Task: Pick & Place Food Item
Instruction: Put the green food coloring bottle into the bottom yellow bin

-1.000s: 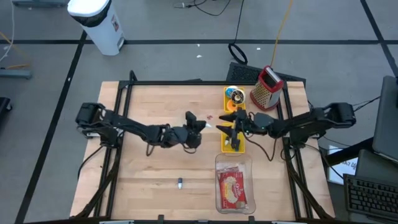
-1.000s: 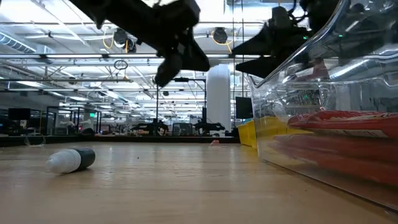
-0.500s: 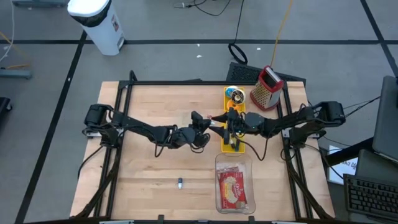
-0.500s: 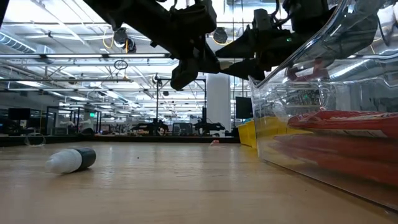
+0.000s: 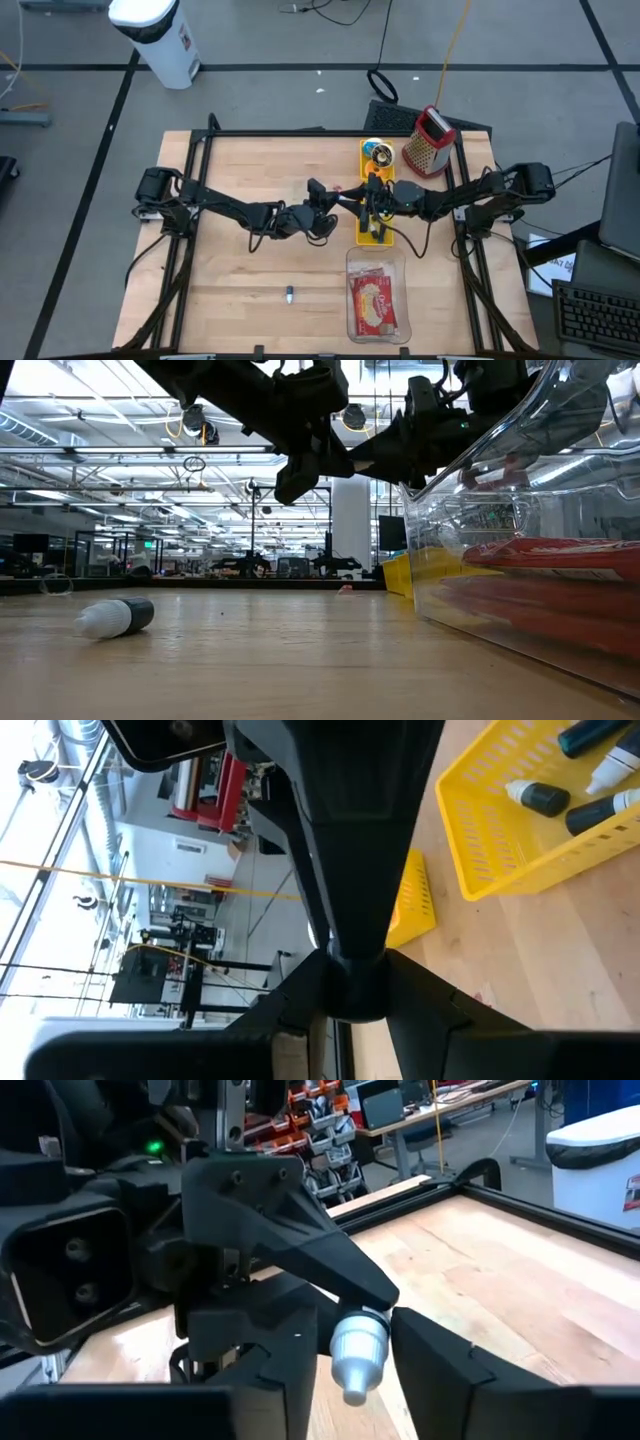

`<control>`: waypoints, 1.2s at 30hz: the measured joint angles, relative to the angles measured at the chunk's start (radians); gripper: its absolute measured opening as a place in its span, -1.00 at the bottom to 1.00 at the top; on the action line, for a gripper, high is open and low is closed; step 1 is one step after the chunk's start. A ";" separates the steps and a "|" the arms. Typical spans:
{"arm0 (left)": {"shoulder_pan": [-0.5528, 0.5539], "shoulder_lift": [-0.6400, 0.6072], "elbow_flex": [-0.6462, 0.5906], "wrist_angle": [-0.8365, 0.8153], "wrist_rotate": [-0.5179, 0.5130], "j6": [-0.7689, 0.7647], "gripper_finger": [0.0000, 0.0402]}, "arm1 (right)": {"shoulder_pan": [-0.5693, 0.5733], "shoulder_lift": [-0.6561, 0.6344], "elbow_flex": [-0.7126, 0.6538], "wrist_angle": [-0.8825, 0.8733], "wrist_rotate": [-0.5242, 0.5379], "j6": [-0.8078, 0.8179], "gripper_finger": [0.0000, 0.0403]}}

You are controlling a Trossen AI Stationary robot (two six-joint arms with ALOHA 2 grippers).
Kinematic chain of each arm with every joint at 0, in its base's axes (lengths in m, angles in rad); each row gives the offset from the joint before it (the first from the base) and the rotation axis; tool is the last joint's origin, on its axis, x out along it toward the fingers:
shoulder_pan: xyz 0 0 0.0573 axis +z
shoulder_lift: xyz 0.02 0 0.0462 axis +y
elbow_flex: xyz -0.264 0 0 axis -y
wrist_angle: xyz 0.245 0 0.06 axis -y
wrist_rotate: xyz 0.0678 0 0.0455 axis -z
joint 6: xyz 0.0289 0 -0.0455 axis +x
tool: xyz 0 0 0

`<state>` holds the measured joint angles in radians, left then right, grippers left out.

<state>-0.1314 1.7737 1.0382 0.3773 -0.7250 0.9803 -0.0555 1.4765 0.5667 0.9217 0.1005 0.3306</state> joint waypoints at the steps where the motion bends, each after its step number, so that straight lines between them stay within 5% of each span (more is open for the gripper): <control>1: 0.000 0.000 0.000 0.000 0.000 0.000 -0.58 | 0.000 0.000 0.000 -0.004 0.000 -0.002 -0.43; 10: 0.000 0.000 -0.001 -0.002 -0.001 -0.036 -0.57 | 0.000 0.000 0.000 -0.029 0.002 -0.023 -0.71; 16: -0.003 -0.001 -0.001 -0.014 -0.001 -0.155 -0.53 | 0.000 0.000 0.000 -0.024 0.000 -0.029 -0.72; 27: -0.014 -0.038 0.000 -0.082 0.002 -0.409 0.14 | -0.005 -0.006 -0.002 -0.034 0.000 -0.087 -0.72; 36: 0.056 -0.191 -0.006 -0.292 0.346 -0.709 0.31 | -0.004 -0.211 -0.002 -0.274 0.002 -0.192 -0.72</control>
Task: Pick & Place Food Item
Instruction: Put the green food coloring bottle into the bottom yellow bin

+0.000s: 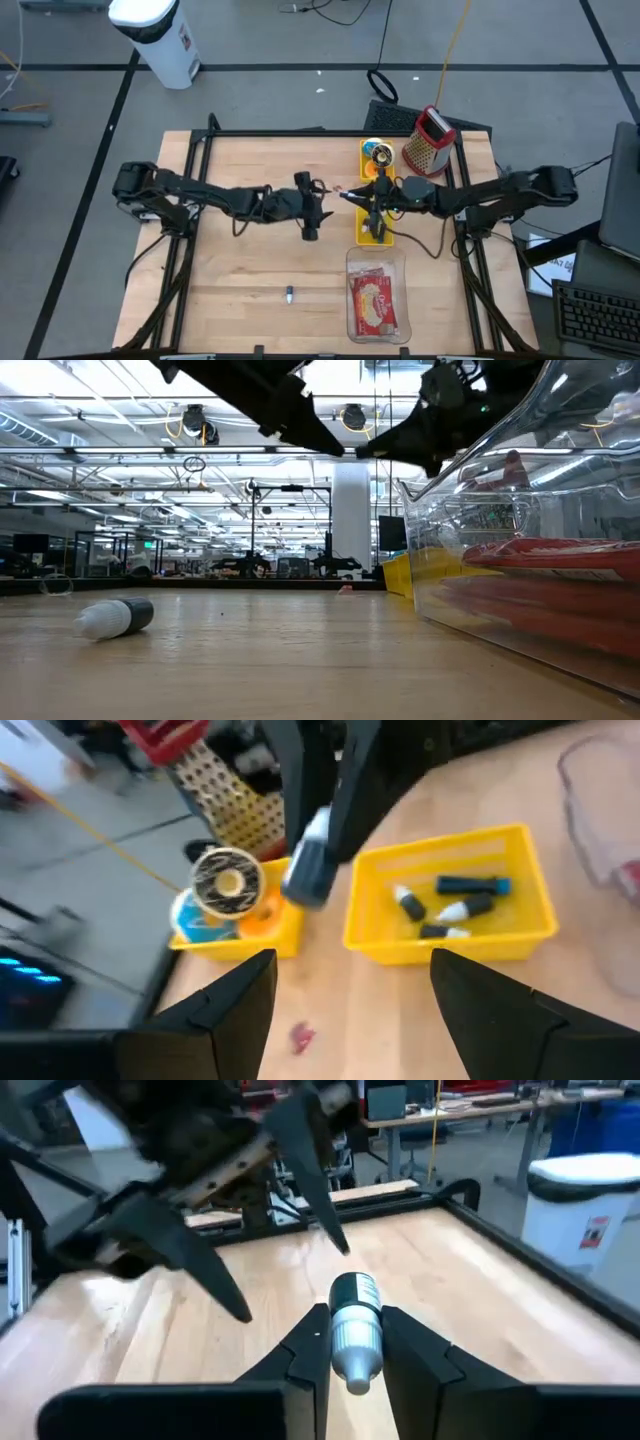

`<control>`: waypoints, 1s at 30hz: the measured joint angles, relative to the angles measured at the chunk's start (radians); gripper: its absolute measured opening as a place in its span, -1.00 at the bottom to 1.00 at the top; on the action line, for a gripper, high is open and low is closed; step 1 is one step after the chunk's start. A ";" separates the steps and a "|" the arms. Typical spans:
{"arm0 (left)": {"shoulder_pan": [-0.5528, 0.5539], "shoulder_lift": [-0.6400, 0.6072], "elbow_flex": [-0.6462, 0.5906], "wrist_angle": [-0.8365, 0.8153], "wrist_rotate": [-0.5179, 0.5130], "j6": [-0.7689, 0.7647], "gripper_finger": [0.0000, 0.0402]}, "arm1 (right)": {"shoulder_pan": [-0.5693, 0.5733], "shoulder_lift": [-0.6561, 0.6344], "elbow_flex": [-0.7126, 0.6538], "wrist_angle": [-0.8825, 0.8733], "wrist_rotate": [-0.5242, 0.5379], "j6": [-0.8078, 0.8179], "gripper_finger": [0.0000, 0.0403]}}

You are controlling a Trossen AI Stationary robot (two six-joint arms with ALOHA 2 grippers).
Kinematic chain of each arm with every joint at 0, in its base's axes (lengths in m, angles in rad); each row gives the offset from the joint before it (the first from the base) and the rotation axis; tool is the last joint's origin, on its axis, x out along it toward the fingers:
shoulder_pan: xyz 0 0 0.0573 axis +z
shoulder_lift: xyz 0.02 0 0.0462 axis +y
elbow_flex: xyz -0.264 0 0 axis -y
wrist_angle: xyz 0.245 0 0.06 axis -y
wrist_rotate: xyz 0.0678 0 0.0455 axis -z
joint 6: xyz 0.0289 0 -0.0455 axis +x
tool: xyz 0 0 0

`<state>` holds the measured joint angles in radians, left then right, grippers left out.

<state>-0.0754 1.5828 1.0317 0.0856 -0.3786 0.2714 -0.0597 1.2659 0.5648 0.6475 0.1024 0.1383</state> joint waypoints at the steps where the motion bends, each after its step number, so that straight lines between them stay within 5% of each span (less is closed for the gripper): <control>1: 0.013 -0.002 0.000 -0.002 0.035 -0.020 0.30 | 0.000 -0.031 0.000 -0.035 0.000 -0.016 -0.72; 7: 0.085 0.021 0.000 -0.025 0.202 -0.117 0.22 | 0.023 -0.196 0.001 -0.302 0.000 -0.046 -0.72; 16: 0.124 0.130 -0.001 0.040 0.250 -0.206 0.19 | 0.098 -0.248 0.000 -0.691 0.000 0.045 -0.72; 30: 0.110 0.200 -0.001 0.148 0.252 -0.225 0.19 | 0.112 -0.209 -0.139 -0.620 -0.001 0.141 -0.65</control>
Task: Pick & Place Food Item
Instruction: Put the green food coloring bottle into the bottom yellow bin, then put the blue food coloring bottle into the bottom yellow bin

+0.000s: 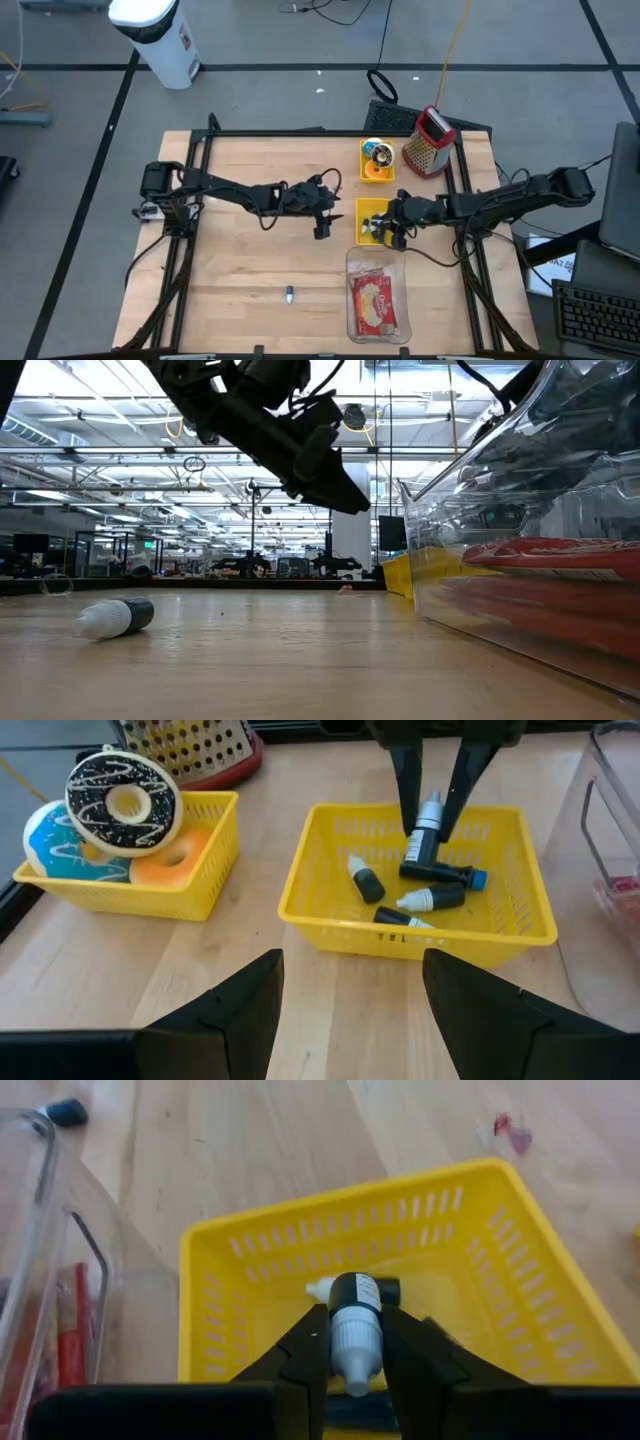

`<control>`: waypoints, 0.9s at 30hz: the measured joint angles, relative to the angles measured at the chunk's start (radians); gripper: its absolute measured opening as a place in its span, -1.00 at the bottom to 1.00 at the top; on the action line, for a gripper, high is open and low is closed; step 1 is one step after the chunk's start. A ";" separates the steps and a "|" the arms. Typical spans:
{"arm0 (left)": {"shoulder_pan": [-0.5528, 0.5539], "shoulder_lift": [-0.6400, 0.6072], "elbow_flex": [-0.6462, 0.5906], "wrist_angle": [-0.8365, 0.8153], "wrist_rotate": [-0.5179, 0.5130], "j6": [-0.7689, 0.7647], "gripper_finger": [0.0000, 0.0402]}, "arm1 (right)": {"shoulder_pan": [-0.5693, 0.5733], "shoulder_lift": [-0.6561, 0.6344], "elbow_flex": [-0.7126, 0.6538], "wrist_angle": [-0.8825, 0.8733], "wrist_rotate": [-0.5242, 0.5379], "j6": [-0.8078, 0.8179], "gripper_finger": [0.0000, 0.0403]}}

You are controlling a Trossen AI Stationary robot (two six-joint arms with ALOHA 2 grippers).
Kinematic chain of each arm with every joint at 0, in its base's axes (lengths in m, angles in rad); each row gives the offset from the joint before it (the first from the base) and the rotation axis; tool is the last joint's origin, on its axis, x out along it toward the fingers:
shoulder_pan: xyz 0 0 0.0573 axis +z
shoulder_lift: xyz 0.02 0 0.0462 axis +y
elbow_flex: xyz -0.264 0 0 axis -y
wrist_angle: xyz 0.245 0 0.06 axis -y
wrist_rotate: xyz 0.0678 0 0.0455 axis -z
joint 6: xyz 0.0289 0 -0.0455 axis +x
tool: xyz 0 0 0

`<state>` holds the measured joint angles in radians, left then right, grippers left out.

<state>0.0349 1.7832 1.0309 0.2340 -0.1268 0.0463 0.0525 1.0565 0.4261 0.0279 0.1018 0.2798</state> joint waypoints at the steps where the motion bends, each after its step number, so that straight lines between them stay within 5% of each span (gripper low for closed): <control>1: -0.001 0.000 0.000 0.002 0.000 0.000 0.19 | 0.000 0.000 -0.007 0.020 0.001 -0.001 -0.64; 15: -0.045 0.000 0.011 -0.076 -0.003 -0.002 0.19 | 0.000 0.000 -0.023 0.121 0.001 -0.011 -0.22; 27: -0.219 -0.003 0.216 -0.834 0.026 0.012 0.19 | 0.002 -0.068 -0.023 0.231 -0.002 -0.175 0.05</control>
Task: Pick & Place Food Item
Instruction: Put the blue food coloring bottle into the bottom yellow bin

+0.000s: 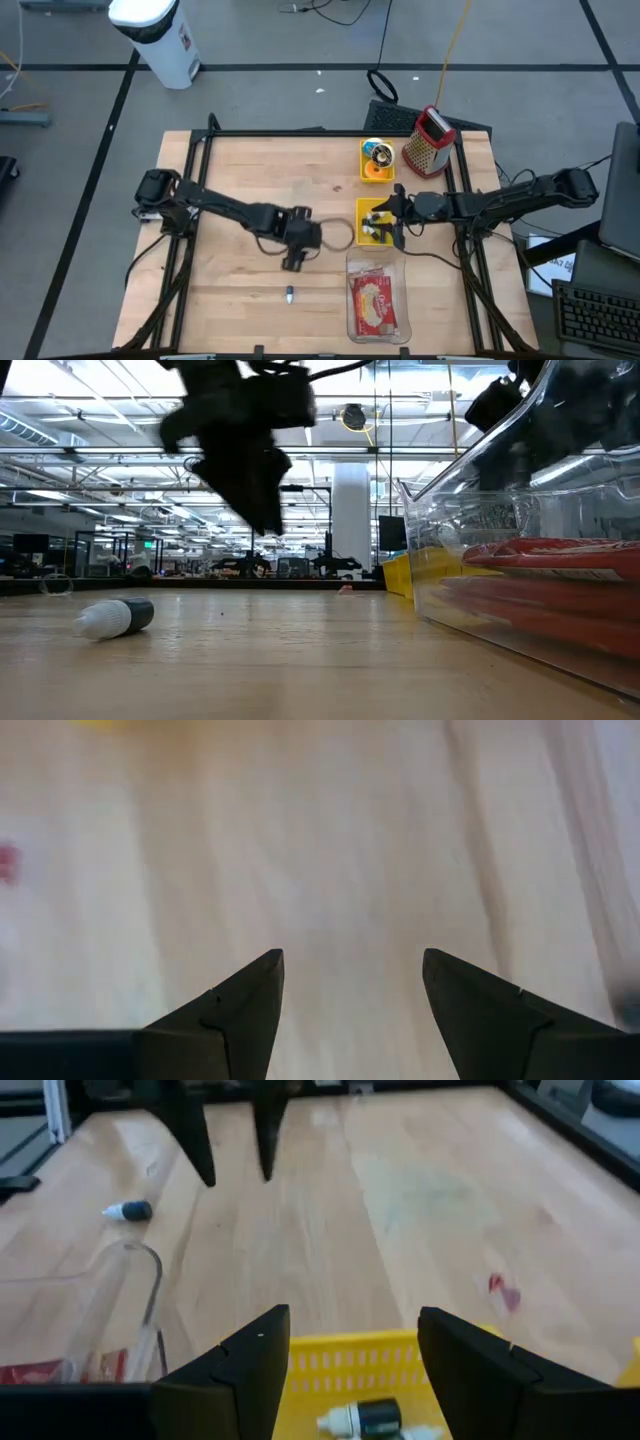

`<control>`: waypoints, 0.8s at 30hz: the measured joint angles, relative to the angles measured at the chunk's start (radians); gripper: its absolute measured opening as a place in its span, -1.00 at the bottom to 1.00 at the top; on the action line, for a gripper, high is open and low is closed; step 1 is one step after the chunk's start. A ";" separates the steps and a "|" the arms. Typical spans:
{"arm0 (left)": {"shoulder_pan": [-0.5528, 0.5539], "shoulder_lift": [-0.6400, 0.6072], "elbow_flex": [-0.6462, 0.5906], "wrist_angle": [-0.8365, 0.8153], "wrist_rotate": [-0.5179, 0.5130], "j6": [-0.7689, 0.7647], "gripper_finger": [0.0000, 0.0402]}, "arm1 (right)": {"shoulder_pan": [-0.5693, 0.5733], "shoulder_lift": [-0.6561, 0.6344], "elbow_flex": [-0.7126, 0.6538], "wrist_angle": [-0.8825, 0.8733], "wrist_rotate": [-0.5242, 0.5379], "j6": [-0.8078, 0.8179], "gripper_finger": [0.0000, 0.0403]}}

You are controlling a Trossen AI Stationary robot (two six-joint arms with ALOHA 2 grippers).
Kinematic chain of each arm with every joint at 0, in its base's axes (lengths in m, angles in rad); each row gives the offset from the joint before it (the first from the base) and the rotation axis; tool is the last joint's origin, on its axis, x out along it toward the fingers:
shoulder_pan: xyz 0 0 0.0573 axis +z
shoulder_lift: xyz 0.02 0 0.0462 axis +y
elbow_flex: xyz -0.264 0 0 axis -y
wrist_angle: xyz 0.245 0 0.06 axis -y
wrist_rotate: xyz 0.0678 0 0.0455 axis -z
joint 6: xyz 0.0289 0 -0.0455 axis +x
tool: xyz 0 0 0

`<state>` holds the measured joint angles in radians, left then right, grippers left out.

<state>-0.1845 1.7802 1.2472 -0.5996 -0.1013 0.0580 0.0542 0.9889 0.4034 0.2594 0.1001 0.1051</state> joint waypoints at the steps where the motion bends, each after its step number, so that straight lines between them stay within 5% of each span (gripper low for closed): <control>1: -0.021 0.001 -0.001 -0.036 0.001 0.021 0.19 | 0.000 -0.006 0.000 0.004 0.000 -0.007 0.05; 14: -0.286 0.002 -0.055 0.019 0.049 0.172 0.19 | 0.006 -0.023 0.000 0.007 -0.111 0.014 0.00; 24: -0.304 0.115 -0.051 0.131 0.075 0.302 0.19 | 0.040 -0.023 0.000 0.024 -0.105 0.014 -0.01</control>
<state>-0.4885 1.8948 1.1965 -0.4689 -0.0259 0.3595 0.0940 0.9657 0.4034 0.2833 -0.0047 0.1188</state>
